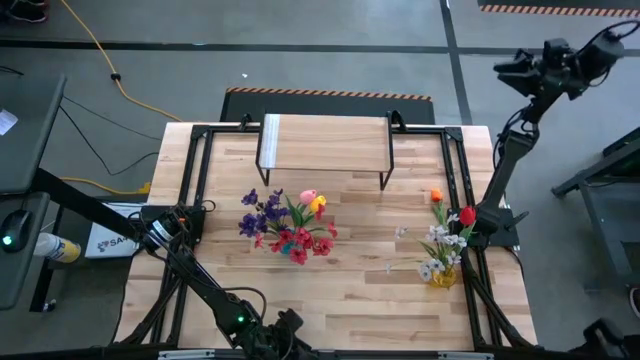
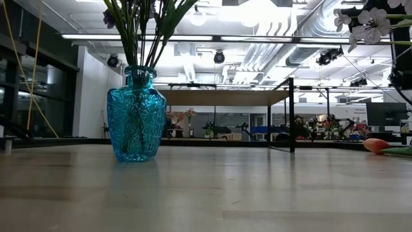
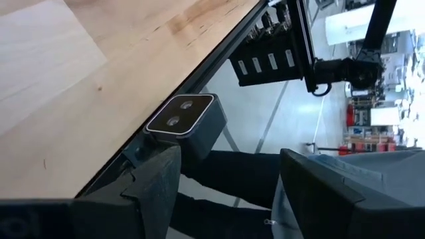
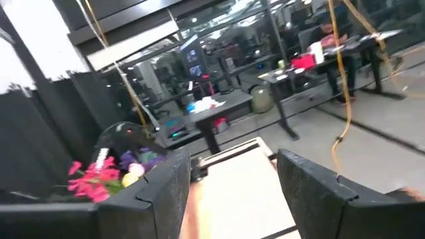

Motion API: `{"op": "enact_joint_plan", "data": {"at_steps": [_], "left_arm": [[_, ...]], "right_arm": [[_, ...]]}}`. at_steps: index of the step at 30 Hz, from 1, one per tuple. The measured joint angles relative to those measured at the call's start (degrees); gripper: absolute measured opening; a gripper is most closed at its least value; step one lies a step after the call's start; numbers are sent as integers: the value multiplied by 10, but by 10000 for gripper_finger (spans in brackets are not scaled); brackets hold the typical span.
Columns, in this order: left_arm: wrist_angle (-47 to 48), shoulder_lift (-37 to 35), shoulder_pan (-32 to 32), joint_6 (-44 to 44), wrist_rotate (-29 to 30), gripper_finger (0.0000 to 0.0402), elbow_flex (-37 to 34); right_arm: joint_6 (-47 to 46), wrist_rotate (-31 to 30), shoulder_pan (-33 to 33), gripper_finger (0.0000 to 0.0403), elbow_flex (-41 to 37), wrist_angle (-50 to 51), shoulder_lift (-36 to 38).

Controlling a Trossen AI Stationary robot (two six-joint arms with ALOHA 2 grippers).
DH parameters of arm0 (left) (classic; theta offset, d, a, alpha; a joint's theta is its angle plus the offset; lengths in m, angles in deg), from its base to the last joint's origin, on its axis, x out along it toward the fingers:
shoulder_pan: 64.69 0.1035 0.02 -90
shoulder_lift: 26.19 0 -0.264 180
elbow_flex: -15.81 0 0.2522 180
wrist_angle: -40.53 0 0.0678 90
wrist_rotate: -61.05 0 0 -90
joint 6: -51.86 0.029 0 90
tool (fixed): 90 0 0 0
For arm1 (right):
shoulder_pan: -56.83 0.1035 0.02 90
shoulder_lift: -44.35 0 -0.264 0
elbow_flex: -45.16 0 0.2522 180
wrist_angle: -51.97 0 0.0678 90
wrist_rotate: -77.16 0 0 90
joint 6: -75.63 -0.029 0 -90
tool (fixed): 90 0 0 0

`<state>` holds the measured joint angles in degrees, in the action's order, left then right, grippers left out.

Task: Pick and place flowers into a vace then onto a shelf
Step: Adjust the vases

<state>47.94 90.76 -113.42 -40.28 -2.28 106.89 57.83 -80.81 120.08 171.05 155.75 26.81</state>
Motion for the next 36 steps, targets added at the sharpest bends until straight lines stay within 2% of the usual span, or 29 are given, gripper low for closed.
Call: {"op": "enact_joint_plan", "data": {"at_steps": [9,14,21,28,36], "left_arm": [[0,0,0,-66,19,287,0],[1,0,0,-86,41,287,0],[5,0,0,-87,51,287,0],[5,0,0,-59,49,287,0],[5,0,0,-37,11,287,0]], "right_arm": [[-86,132,-52,216,-106,0,23],[-134,247,-79,216,-180,0,24],[-170,355,-89,216,-313,1,22],[-277,445,-89,216,-405,0,22],[-384,540,-89,216,-539,0,22]]}}
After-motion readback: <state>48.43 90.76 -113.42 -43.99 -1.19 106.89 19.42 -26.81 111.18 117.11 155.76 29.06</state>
